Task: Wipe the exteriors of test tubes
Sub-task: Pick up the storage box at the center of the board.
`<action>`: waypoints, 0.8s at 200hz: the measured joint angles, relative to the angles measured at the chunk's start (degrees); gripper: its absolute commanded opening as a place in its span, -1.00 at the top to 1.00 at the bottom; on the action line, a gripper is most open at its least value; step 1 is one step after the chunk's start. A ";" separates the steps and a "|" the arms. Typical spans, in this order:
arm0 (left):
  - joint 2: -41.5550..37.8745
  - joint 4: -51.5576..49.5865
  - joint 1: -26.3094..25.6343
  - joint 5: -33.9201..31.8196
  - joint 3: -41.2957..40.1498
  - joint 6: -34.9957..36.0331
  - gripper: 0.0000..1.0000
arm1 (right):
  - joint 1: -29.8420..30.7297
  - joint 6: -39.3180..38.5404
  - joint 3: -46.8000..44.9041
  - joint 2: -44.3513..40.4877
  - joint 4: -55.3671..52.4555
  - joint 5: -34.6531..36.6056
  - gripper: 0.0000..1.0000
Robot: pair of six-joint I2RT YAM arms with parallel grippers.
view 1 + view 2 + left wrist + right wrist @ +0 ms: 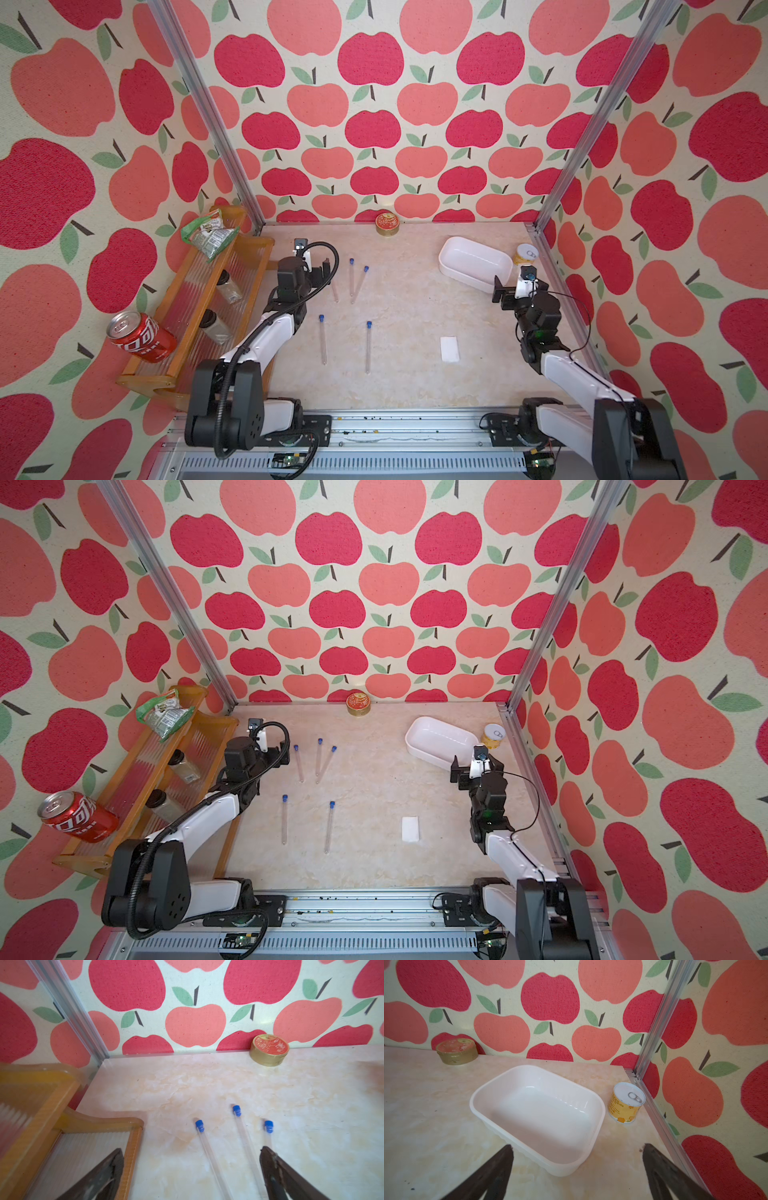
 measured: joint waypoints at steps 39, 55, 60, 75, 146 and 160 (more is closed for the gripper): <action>-5.05 -15.45 -5.05 -1.60 7.32 -4.96 -0.99 | 1.55 2.38 5.51 -10.05 -18.91 -0.83 -0.99; -7.43 -21.86 -6.97 -1.51 8.41 -7.80 -0.99 | 1.55 3.15 9.51 -10.54 -26.49 -1.66 -0.99; -8.28 -23.78 -7.21 -1.36 8.74 -8.85 -0.99 | 1.55 3.41 11.06 -10.32 -29.09 -2.16 -0.99; -11.98 -28.39 -7.26 -0.55 8.98 -11.96 -0.99 | 1.53 3.67 15.69 -8.92 -35.34 -3.63 -0.99; -32.76 -45.31 -7.15 3.04 9.99 -22.25 -0.99 | 2.58 0.31 46.56 17.14 -61.99 -11.41 -0.91; -34.73 -48.33 -7.17 5.09 9.99 -23.80 -0.99 | 3.28 -1.16 50.97 22.64 -66.25 -12.31 -0.72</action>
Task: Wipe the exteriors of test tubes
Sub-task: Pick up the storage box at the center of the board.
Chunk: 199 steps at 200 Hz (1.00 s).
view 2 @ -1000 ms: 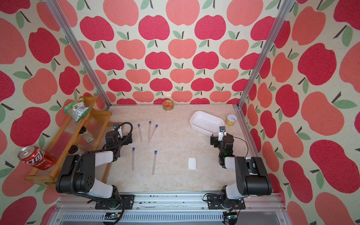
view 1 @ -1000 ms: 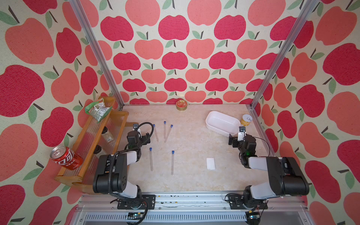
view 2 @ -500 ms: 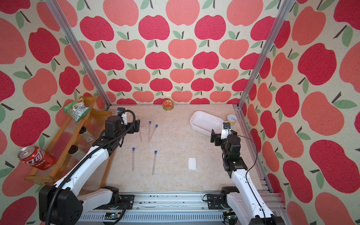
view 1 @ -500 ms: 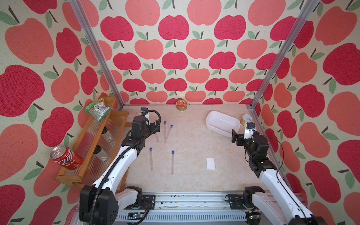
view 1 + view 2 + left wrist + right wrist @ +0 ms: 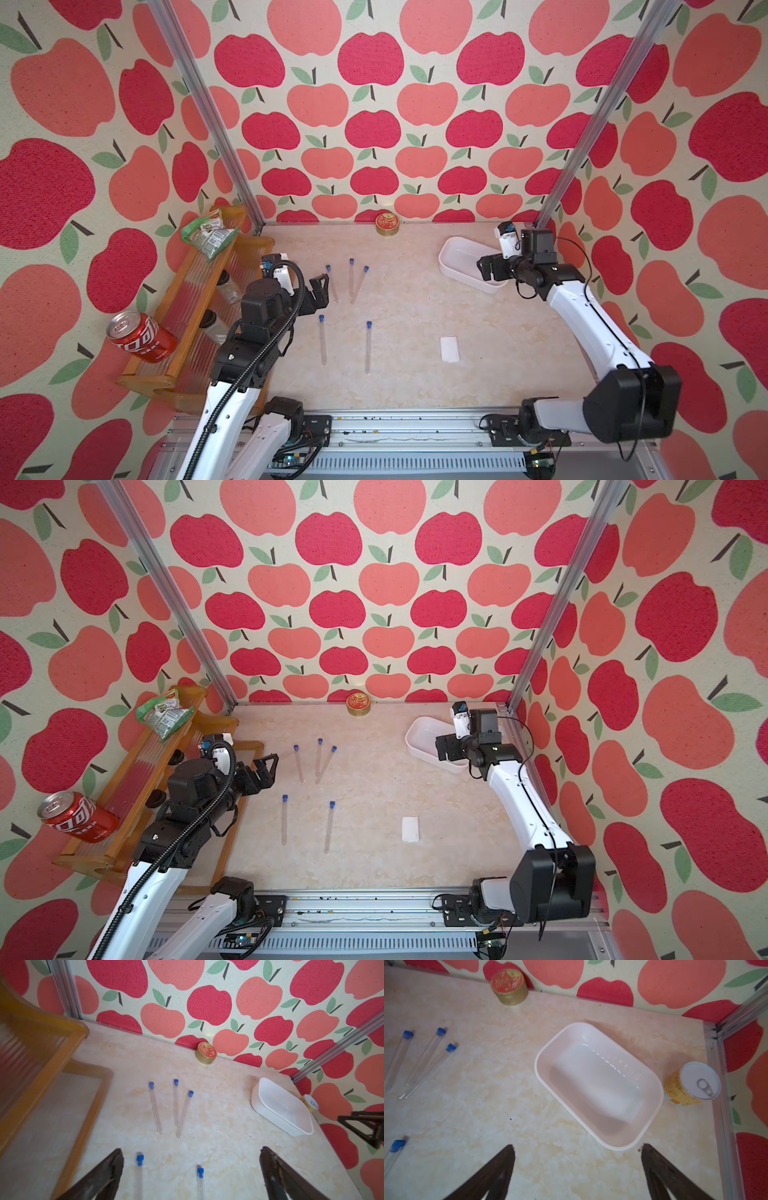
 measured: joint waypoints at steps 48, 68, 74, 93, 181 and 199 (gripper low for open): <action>-7.43 -7.17 0.00 3.91 -0.76 -3.30 -0.99 | 2.16 -4.07 14.45 17.35 -11.87 -1.03 -0.38; -10.45 -9.44 0.00 4.59 -0.83 -4.07 -0.99 | 3.10 -5.14 16.39 20.83 -13.79 -0.98 -0.36; -10.84 -10.01 0.00 4.87 -0.83 -4.15 -0.99 | 3.48 -5.40 17.00 21.81 -14.45 -0.96 -0.35; -11.02 -11.72 0.00 5.64 -0.81 -4.39 -0.99 | 4.52 -6.27 19.61 25.11 -15.96 -0.76 -0.36; -11.15 -15.72 0.00 6.69 -0.68 -5.20 -0.99 | 5.66 -8.94 27.54 36.15 -17.27 4.04 -0.08; -11.74 -16.37 0.00 6.49 -0.39 -5.18 -0.99 | 5.68 -9.20 29.09 38.21 -17.73 4.50 0.02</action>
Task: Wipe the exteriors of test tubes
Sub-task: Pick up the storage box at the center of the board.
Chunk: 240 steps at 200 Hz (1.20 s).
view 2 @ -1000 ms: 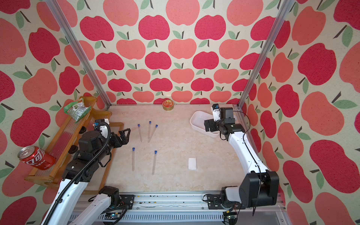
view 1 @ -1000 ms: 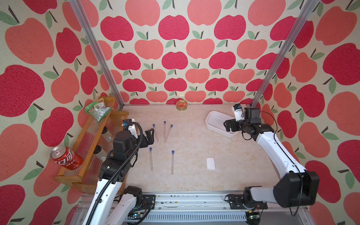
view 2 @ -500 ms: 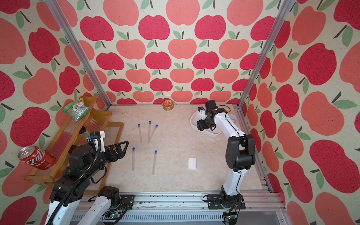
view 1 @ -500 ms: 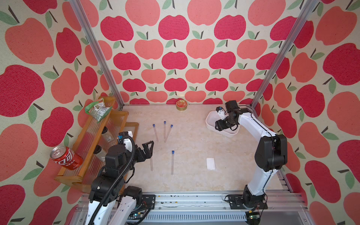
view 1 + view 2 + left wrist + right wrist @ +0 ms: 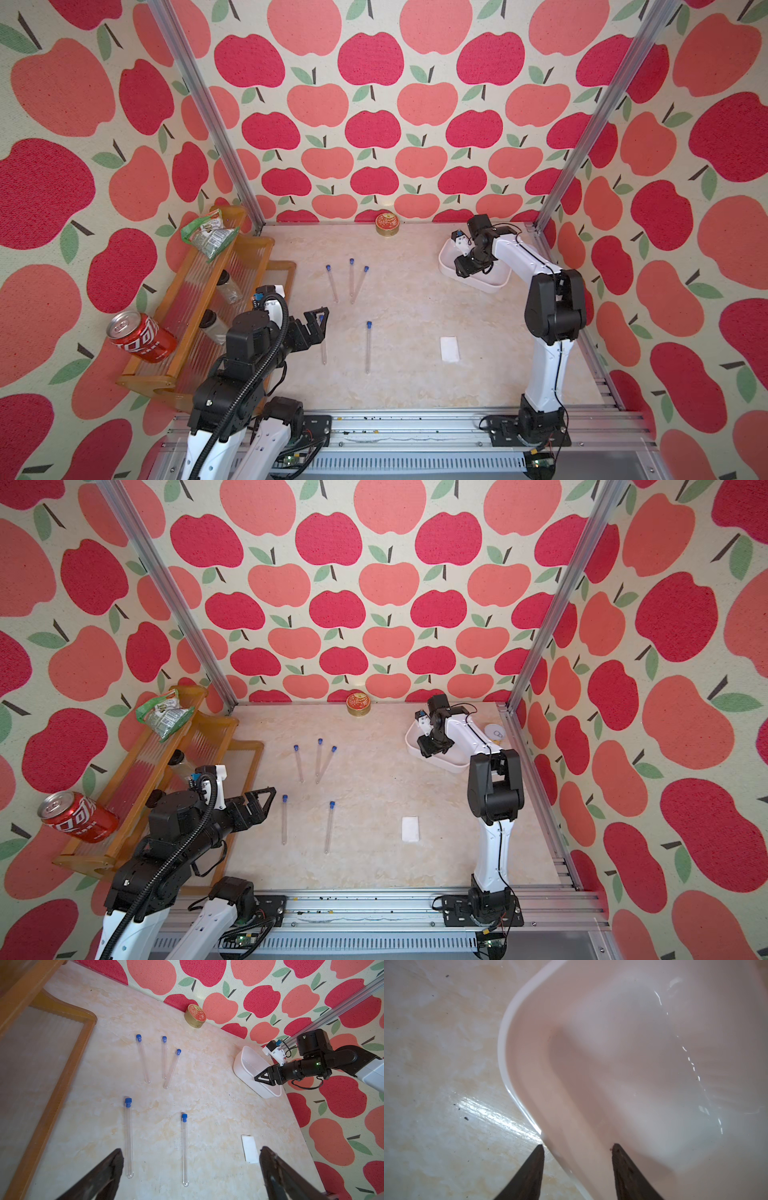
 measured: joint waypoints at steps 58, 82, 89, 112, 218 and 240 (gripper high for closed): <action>-1.62 -1.20 0.02 -0.31 0.17 0.24 -0.99 | 1.14 1.07 0.02 1.27 -0.68 1.20 0.46; -1.64 -1.55 0.02 -0.48 0.20 0.26 -0.99 | 2.54 2.69 -0.17 1.27 -0.70 2.51 0.56; -1.66 -1.55 0.02 -0.50 0.20 0.26 -0.99 | 3.19 3.34 -0.17 1.27 -0.79 3.30 0.63; -2.01 -1.55 0.02 -0.52 0.17 0.63 -0.99 | 6.38 5.79 0.13 1.42 -1.79 6.91 0.77; -3.74 -1.66 0.02 -0.52 0.17 1.11 -0.99 | 19.61 26.23 32.74 19.08 -17.92 13.99 0.90; -4.13 -1.77 0.02 -0.52 0.15 1.11 -0.99 | 21.11 31.06 37.05 20.81 -20.55 12.79 0.90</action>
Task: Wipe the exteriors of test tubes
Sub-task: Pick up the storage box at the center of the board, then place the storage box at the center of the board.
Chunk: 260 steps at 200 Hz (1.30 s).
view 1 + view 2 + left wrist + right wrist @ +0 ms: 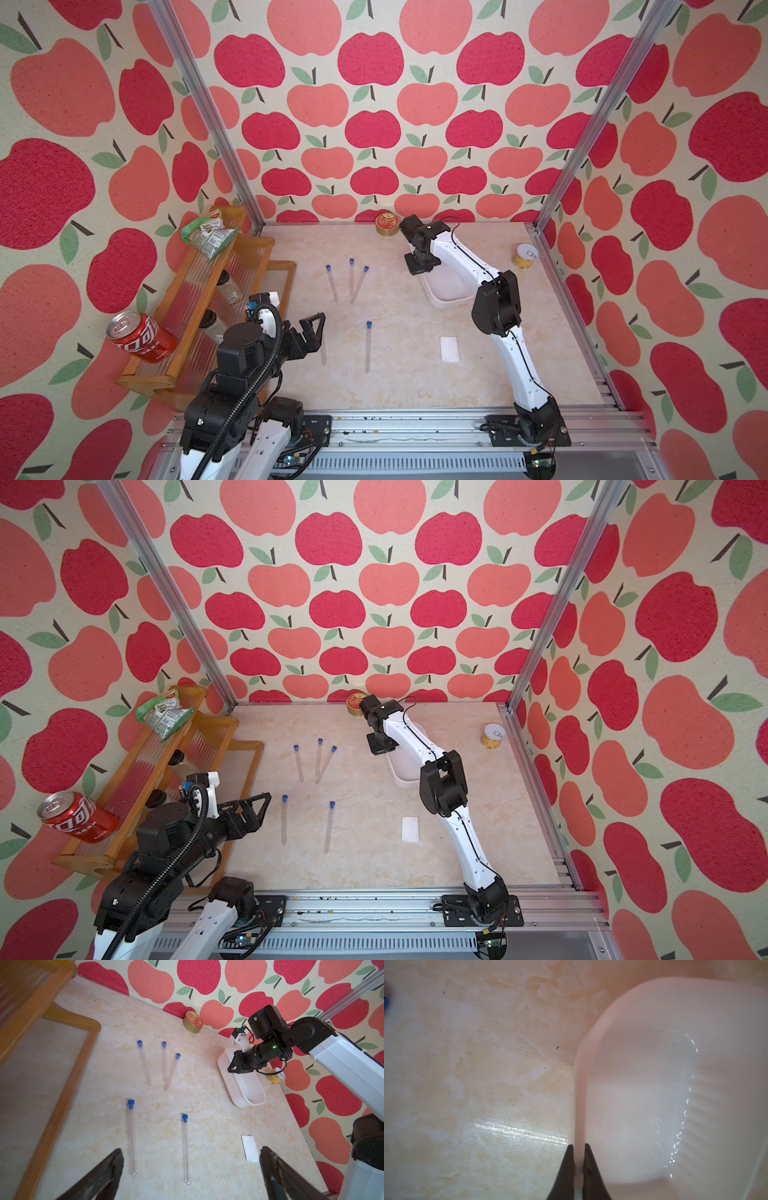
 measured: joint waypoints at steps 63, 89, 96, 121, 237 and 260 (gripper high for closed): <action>-0.44 0.02 0.00 0.00 -0.09 0.02 -0.99 | 4.87 12.22 3.30 1.25 -3.06 -3.82 0.97; -0.46 0.00 0.00 0.02 -0.24 0.17 -0.99 | 8.07 15.34 3.28 1.25 -2.16 -5.99 0.97; -0.46 0.00 0.00 0.02 -0.24 0.17 -0.99 | 9.01 16.24 3.28 1.25 -1.68 -6.64 0.98; -0.55 0.00 0.00 0.02 -0.26 0.20 -0.99 | 11.63 19.30 3.28 1.25 0.22 -8.96 0.98; -0.76 0.00 0.00 0.07 -0.31 0.22 -0.99 | 13.18 28.00 -4.48 0.35 9.88 -11.26 0.97; -0.76 0.00 0.00 0.09 -0.31 0.22 -0.99 | 13.38 28.61 -8.37 -1.75 12.28 -11.17 0.97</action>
